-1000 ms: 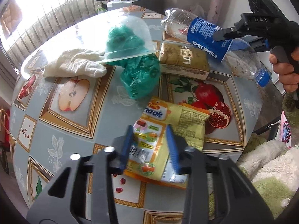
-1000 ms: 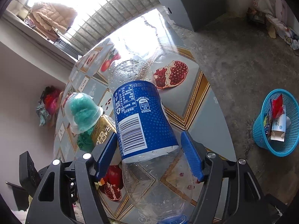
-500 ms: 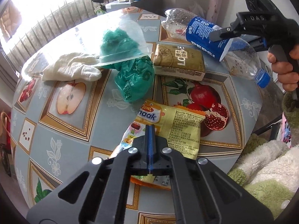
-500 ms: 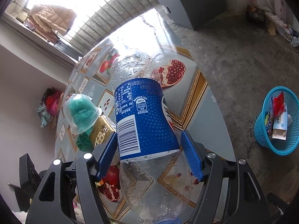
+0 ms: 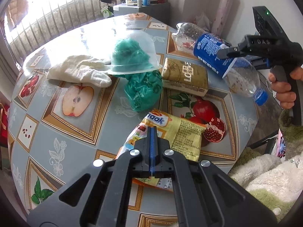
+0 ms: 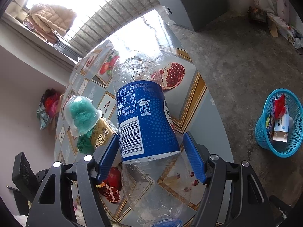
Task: Collect trash
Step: 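Lift the snack bag with the left tool while the right tool holds the bottle, then carry bottle and snack bag over the blue wastebasket and open both tools, then move both open tools back over the table toward the cup and gold box, then close the left tool on the green-lidded cup while the right tool grasps the gold box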
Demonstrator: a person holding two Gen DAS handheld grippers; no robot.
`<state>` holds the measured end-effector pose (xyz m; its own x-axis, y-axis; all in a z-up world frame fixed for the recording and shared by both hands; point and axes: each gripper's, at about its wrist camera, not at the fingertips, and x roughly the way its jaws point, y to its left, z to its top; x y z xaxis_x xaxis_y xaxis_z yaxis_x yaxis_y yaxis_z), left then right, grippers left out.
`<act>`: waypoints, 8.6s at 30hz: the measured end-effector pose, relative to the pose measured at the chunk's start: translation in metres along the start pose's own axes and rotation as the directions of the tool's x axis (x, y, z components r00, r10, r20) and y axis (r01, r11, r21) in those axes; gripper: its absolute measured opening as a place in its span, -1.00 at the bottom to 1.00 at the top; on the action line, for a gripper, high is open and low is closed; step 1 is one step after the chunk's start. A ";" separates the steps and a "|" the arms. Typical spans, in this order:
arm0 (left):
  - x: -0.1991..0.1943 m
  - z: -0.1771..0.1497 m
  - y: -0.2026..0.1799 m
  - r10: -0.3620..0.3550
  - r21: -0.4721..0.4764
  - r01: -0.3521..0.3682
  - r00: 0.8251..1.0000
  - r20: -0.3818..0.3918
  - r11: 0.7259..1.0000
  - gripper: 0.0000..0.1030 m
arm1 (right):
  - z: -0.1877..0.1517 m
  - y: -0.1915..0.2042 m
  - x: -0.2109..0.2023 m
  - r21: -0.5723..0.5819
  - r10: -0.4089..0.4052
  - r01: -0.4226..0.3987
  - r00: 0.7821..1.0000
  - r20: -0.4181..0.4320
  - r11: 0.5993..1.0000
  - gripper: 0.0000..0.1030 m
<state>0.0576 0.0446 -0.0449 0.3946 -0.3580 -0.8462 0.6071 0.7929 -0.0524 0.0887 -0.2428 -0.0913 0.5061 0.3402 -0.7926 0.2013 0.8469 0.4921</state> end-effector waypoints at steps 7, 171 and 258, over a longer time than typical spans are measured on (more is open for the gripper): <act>-0.009 0.002 0.010 -0.005 -0.018 0.005 1.000 0.017 1.000 -1.00 | -0.002 0.002 0.008 -0.002 0.013 -0.013 0.999 -0.033 1.000 0.33; 0.004 0.205 -0.130 -0.265 0.241 0.226 0.954 0.143 0.944 0.32 | -0.032 -0.168 -0.109 0.330 -0.296 0.177 0.885 0.359 0.927 0.45; 0.005 0.116 0.082 -0.228 -0.116 0.265 0.938 0.262 0.957 0.14 | -0.055 0.051 0.035 -0.466 0.044 -0.019 0.998 0.042 0.885 0.15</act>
<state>0.1897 0.0507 0.0087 0.4124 -0.6454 -0.6429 0.6055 0.7215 -0.3360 0.0702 -0.1651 -0.1137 0.5491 0.3594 -0.7545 -0.2222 0.9331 0.2827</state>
